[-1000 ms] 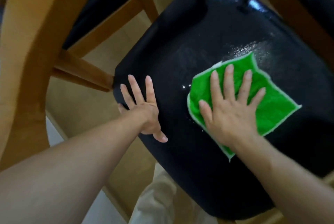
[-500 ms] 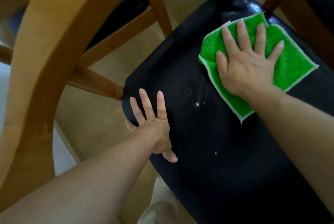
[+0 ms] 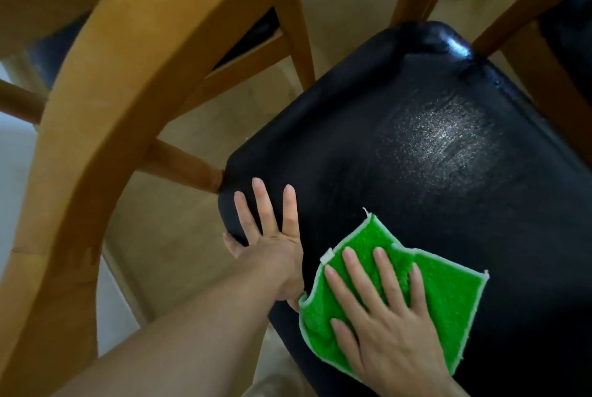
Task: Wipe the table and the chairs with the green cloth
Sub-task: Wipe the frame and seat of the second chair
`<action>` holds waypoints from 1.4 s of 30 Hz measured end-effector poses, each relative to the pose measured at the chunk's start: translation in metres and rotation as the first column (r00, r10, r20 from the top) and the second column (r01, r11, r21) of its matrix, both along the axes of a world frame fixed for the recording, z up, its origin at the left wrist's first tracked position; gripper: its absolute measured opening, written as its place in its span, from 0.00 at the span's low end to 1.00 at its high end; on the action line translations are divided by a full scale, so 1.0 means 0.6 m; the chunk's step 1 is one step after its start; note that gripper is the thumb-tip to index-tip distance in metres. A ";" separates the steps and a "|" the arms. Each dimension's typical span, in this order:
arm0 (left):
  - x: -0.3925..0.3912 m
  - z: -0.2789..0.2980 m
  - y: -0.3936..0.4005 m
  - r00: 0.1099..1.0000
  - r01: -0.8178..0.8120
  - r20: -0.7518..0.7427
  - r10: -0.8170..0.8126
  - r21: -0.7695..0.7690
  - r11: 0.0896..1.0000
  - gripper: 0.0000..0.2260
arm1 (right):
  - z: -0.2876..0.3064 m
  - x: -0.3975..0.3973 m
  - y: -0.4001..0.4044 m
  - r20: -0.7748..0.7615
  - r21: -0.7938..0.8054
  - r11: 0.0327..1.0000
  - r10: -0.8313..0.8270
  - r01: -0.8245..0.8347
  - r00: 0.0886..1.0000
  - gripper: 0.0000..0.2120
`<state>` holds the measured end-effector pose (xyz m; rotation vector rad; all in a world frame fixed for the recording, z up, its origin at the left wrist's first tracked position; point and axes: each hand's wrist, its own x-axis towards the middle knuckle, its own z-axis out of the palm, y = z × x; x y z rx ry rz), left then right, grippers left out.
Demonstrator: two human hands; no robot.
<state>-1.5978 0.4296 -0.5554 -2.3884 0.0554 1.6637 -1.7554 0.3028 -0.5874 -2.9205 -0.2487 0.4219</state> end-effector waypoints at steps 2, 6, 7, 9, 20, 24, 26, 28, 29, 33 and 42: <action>0.003 -0.002 0.001 1.000 -0.004 -0.019 0.004 -0.002 1.000 0.70 | 0.000 0.023 -0.013 0.017 0.011 1.000 0.004 -0.004 1.000 0.32; 0.007 -0.004 0.003 0.997 -0.002 -0.079 0.003 0.012 1.000 0.74 | 0.008 0.132 -0.041 0.052 -0.022 0.997 -0.067 0.068 0.996 0.30; 0.007 -0.004 0.002 0.997 -0.004 -0.083 0.006 0.021 1.000 0.74 | 0.008 0.172 -0.051 0.044 -0.050 0.994 -0.095 0.097 0.995 0.29; 0.006 -0.008 0.002 0.996 -0.006 -0.086 0.008 0.027 1.000 0.74 | 0.001 0.260 -0.077 0.029 -0.100 0.982 -0.160 0.162 0.987 0.28; 0.011 -0.007 -0.004 0.990 0.025 -0.138 -0.013 0.087 0.996 0.74 | 0.002 0.320 -0.028 0.076 -0.029 0.923 -0.380 0.383 0.922 0.30; 0.017 -0.009 -0.002 0.967 0.054 -0.253 -0.023 0.113 0.992 0.70 | 0.003 0.198 0.032 0.026 0.019 0.978 -0.209 0.209 0.977 0.29; 0.020 -0.013 -0.002 0.960 0.054 -0.281 -0.010 0.147 0.988 0.68 | 0.005 0.159 0.038 -0.028 0.076 0.984 -0.162 0.164 0.986 0.28; 0.022 -0.017 -0.004 0.954 0.053 -0.299 -0.004 0.156 0.986 0.67 | 0.005 0.170 0.014 -0.026 0.073 0.986 -0.151 0.153 0.988 0.27; 0.022 -0.019 -0.005 0.953 0.039 -0.302 0.007 0.148 0.988 0.66 | 0.005 0.193 -0.007 -0.007 0.044 0.983 -0.178 0.178 0.984 0.27; 0.018 -0.019 -0.005 0.966 0.022 -0.257 0.012 0.130 0.991 0.72 | 0.000 0.341 -0.107 0.027 -0.072 0.904 -0.420 0.420 0.907 0.29; 0.002 -0.050 0.004 0.982 0.017 -0.188 0.018 0.183 0.983 0.70 | -0.001 0.434 0.038 0.026 -0.070 0.947 -0.311 0.312 0.950 0.26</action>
